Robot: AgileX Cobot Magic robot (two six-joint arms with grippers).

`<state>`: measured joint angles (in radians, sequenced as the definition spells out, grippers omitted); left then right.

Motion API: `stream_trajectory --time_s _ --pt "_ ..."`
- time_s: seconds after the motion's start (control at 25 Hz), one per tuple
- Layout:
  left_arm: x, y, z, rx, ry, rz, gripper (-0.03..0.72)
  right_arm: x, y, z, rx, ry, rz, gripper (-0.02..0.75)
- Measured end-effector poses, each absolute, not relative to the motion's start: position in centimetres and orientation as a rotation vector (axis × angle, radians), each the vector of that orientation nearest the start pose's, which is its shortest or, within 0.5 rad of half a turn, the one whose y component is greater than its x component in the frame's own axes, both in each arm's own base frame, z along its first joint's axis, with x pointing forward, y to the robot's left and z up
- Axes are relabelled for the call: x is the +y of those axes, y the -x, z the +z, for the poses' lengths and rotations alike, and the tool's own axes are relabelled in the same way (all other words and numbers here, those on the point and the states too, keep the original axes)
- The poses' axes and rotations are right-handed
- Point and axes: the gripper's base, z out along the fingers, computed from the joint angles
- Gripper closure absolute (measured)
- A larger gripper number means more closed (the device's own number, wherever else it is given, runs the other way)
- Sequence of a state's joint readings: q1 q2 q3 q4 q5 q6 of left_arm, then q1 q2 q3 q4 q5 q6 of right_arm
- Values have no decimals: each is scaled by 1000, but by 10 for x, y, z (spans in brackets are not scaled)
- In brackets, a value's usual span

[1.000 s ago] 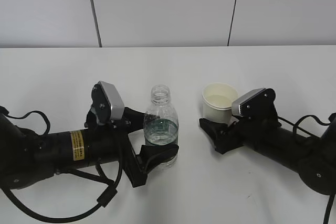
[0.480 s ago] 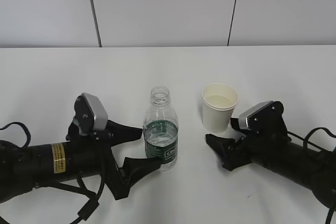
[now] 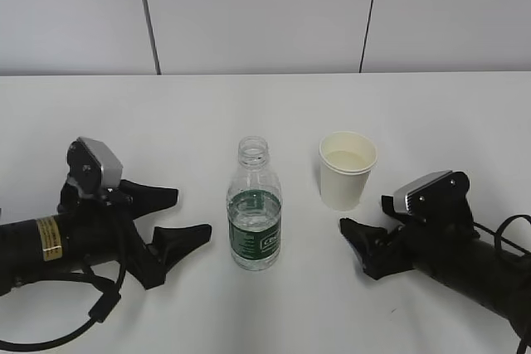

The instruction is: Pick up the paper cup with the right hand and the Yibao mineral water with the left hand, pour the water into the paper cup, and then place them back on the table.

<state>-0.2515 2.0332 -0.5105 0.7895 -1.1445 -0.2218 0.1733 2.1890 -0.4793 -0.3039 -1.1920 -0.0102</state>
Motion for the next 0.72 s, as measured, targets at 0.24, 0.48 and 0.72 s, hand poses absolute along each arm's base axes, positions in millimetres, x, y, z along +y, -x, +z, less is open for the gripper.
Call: stream_trajectory --time_s 0.24,0.48,0.72 --pt "-93 -271 84 1825 -688 -652 135 64 -271 42 1979 369 243 92" --pt "-52 -289 83 1878 -467 -427 139 51 -275 42 1999 215 128 104" --pt "-33 -294 79 1939 -313 -291 150 30 -278 42 2006 56 63 118"
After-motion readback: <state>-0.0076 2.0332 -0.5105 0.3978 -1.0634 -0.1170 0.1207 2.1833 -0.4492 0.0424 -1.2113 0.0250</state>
